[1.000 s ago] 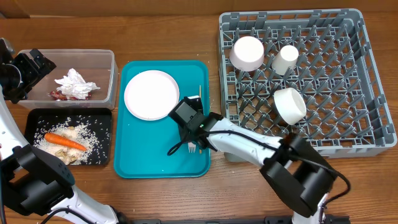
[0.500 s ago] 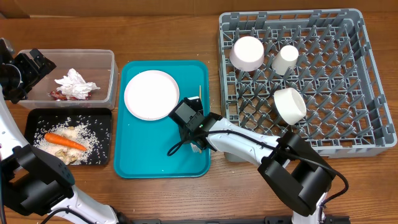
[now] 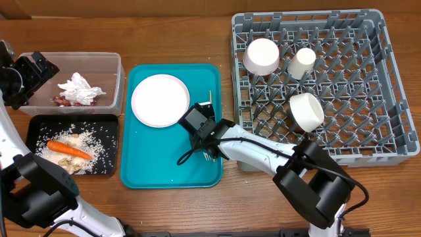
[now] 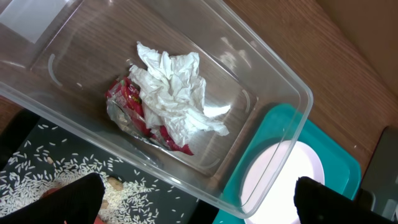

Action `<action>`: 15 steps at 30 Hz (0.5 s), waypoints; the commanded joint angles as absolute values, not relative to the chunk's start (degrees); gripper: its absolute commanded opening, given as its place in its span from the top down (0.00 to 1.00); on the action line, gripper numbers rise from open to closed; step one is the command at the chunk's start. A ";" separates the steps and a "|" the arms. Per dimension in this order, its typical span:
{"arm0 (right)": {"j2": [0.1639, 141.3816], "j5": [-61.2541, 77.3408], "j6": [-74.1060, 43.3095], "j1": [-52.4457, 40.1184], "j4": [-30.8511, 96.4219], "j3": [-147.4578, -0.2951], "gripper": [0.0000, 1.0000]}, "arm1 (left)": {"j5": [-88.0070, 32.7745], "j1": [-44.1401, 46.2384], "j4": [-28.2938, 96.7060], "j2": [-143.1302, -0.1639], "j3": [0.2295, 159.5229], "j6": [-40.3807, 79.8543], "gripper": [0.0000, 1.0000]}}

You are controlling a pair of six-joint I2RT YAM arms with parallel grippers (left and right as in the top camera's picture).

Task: Sort waste into correct bins and load items into the dishwasher rack
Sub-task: 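Lower the right gripper and grasp the white fork's handle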

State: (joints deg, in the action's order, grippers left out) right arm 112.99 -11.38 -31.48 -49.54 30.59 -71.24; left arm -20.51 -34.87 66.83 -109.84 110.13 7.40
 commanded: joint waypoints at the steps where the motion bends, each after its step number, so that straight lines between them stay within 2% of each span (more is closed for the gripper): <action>1: 111.37 -11.99 -31.46 -49.76 31.42 -73.78 0.90 | -20.32 -34.48 66.83 -110.26 110.00 7.90 0.00; 15: 104.22 -13.63 -31.44 -48.86 35.57 -75.90 0.90 | -20.32 -34.48 66.83 -110.26 110.00 7.90 0.00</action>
State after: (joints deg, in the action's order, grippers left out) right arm 108.12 -11.57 -31.48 -49.47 35.40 -74.00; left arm -20.51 -34.87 66.83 -109.84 110.13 7.40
